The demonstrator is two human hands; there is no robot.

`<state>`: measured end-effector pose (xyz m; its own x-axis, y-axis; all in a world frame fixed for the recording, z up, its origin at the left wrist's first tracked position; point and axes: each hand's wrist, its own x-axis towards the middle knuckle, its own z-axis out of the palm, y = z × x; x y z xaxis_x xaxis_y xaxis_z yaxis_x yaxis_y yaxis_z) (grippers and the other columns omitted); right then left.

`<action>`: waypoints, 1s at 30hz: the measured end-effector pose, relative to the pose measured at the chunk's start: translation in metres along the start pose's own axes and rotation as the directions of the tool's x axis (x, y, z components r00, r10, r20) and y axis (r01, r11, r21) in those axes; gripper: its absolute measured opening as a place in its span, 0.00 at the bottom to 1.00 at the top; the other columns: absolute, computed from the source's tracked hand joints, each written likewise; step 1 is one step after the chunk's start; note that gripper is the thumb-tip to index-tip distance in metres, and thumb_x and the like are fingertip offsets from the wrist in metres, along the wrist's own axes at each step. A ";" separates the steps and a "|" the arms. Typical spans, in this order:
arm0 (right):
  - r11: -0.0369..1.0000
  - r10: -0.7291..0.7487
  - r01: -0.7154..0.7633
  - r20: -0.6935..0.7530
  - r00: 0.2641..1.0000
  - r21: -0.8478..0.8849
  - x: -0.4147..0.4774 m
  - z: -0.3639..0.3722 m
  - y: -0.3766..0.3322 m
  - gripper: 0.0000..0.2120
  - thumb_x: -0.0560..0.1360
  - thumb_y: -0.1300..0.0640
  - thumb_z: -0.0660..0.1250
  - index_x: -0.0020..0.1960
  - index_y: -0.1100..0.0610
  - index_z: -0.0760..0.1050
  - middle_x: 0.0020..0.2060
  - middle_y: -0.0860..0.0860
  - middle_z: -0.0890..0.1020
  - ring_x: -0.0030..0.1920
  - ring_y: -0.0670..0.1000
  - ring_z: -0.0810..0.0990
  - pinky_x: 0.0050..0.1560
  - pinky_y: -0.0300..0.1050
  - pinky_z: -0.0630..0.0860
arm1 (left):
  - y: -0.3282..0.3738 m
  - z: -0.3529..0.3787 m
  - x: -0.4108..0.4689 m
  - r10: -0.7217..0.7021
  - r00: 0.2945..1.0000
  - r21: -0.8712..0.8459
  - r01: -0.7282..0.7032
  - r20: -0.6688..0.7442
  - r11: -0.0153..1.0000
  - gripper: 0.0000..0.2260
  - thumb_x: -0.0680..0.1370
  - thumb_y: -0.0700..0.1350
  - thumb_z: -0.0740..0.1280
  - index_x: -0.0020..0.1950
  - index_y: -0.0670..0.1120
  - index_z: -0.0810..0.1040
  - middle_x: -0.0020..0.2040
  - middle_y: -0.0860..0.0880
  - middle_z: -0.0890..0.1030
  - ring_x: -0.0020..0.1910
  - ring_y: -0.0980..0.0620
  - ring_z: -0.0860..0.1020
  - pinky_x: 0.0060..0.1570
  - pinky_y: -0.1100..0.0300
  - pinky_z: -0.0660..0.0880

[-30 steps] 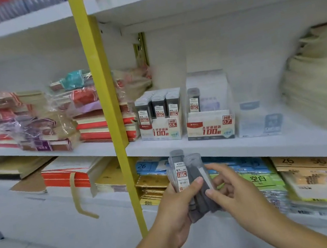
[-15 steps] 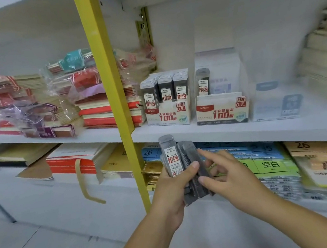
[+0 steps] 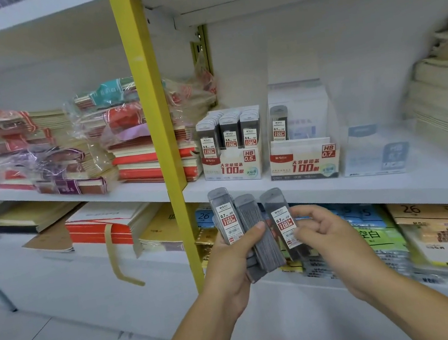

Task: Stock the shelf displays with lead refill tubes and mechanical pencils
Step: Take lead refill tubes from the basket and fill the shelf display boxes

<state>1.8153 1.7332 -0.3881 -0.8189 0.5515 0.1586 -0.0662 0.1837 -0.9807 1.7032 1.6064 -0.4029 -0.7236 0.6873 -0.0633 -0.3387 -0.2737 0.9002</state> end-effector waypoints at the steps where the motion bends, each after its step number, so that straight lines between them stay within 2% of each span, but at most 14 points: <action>1: 1.000 -0.012 0.012 -0.009 1.000 -0.021 0.000 0.001 -0.003 0.15 0.77 0.65 0.64 0.58 0.48 0.75 0.45 0.48 0.86 0.45 0.48 0.85 0.38 0.38 0.80 | 0.002 0.000 0.000 0.006 1.000 0.007 -0.006 0.001 1.000 0.26 0.62 0.49 0.78 0.60 0.51 0.79 0.52 0.46 0.87 0.48 0.46 0.86 0.39 0.52 0.82; 3: 0.990 -0.088 0.086 -0.019 0.996 -0.114 0.002 0.002 -0.015 0.23 0.75 0.66 0.67 0.62 0.43 0.70 0.46 0.44 0.85 0.45 0.46 0.84 0.43 0.41 0.81 | 0.008 0.003 0.003 0.034 0.999 0.014 -0.034 0.013 0.999 0.27 0.62 0.50 0.78 0.60 0.50 0.79 0.52 0.47 0.87 0.48 0.47 0.86 0.40 0.52 0.82; 6: 0.943 -0.274 0.266 -0.013 0.962 -0.200 0.014 -0.010 -0.052 0.41 0.72 0.68 0.70 0.63 0.26 0.58 0.46 0.40 0.79 0.40 0.47 0.82 0.42 0.41 0.81 | 0.025 0.011 0.011 0.100 0.994 -0.004 -0.100 0.032 0.995 0.27 0.62 0.50 0.78 0.61 0.52 0.79 0.52 0.47 0.87 0.50 0.48 0.86 0.40 0.53 0.82; 8: 0.894 -0.402 0.387 -0.022 0.915 -0.226 0.029 -0.025 -0.086 0.44 0.72 0.70 0.69 0.62 0.23 0.58 0.45 0.40 0.76 0.38 0.47 0.81 0.38 0.39 0.79 | 0.037 0.018 0.019 0.140 0.989 -0.020 -0.139 0.054 0.990 0.25 0.64 0.50 0.77 0.61 0.52 0.79 0.52 0.48 0.87 0.51 0.49 0.86 0.39 0.55 0.82; 10: 0.855 -0.472 0.443 -0.050 0.880 -0.268 0.051 -0.043 -0.120 0.42 0.72 0.70 0.69 0.67 0.29 0.61 0.47 0.40 0.76 0.38 0.45 0.81 0.37 0.39 0.80 | 0.046 0.024 0.026 0.174 0.983 -0.018 -0.173 0.066 0.985 0.23 0.66 0.50 0.76 0.61 0.53 0.79 0.51 0.49 0.87 0.50 0.50 0.86 0.39 0.55 0.82; 13: 0.799 -0.486 0.419 -0.053 0.873 -0.432 0.088 -0.059 -0.157 0.40 0.74 0.69 0.67 0.73 0.35 0.59 0.54 0.43 0.77 0.39 0.45 0.80 0.44 0.46 0.81 | 0.051 0.030 0.037 0.205 0.977 -0.036 -0.204 0.049 0.978 0.20 0.70 0.48 0.76 0.61 0.54 0.79 0.52 0.48 0.87 0.50 0.49 0.86 0.37 0.56 0.82; 14: 0.790 -0.468 0.400 -0.036 0.883 -0.466 0.098 -0.060 -0.163 0.40 0.74 0.70 0.66 0.73 0.35 0.59 0.54 0.45 0.77 0.38 0.46 0.80 0.47 0.47 0.81 | 0.052 0.030 0.040 0.213 0.976 -0.042 -0.212 0.042 0.976 0.19 0.70 0.47 0.76 0.61 0.53 0.79 0.52 0.49 0.87 0.50 0.49 0.86 0.37 0.57 0.81; 16: 0.784 -0.423 0.366 -0.001 0.906 -0.502 0.116 -0.059 -0.167 0.43 0.72 0.73 0.65 0.73 0.35 0.59 0.51 0.51 0.78 0.38 0.46 0.81 0.45 0.45 0.82 | 0.052 0.032 0.046 0.227 0.973 -0.059 -0.225 0.037 0.973 0.21 0.68 0.48 0.76 0.61 0.53 0.79 0.52 0.49 0.87 0.50 0.49 0.86 0.37 0.57 0.81; 19: 0.755 -0.395 0.330 0.009 0.919 -0.567 0.137 -0.057 -0.159 0.42 0.71 0.72 0.67 0.73 0.37 0.60 0.47 0.52 0.77 0.42 0.50 0.83 0.43 0.48 0.83 | 0.052 0.031 0.052 0.241 0.970 -0.086 -0.238 0.021 0.967 0.24 0.66 0.49 0.76 0.62 0.52 0.79 0.52 0.49 0.87 0.50 0.48 0.86 0.37 0.57 0.81; 24: 0.595 -0.469 0.336 0.025 0.883 -0.730 0.156 -0.057 -0.144 0.29 0.72 0.64 0.71 0.63 0.41 0.63 0.40 0.50 0.82 0.40 0.48 0.82 0.40 0.43 0.79 | 0.051 0.031 0.061 0.235 0.972 -0.092 -0.234 0.002 0.968 0.22 0.64 0.50 0.76 0.58 0.54 0.80 0.51 0.49 0.87 0.48 0.48 0.86 0.35 0.57 0.81; 27: 0.510 -0.507 0.355 0.060 0.860 -0.783 0.162 -0.053 -0.138 0.26 0.72 0.64 0.72 0.59 0.41 0.65 0.44 0.46 0.80 0.39 0.44 0.80 0.37 0.39 0.77 | 0.050 0.031 0.063 0.237 0.971 -0.076 -0.238 -0.016 0.968 0.23 0.62 0.52 0.77 0.57 0.55 0.80 0.50 0.50 0.87 0.46 0.50 0.86 0.34 0.58 0.81; 30: 0.385 -0.496 0.340 0.118 0.860 -0.858 0.167 -0.053 -0.132 0.20 0.71 0.61 0.73 0.55 0.42 0.70 0.47 0.45 0.75 0.40 0.41 0.75 0.37 0.35 0.69 | 0.050 0.030 0.064 0.224 0.975 -0.070 -0.224 -0.019 0.972 0.21 0.64 0.51 0.77 0.56 0.56 0.80 0.49 0.51 0.87 0.45 0.51 0.86 0.33 0.59 0.80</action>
<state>1.7175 1.8441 -0.2260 -0.7388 0.2871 0.6097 0.1855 0.9564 -0.2256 1.6583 1.6569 -0.3492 -0.7921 0.5961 0.1315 -0.2088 -0.4670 0.8593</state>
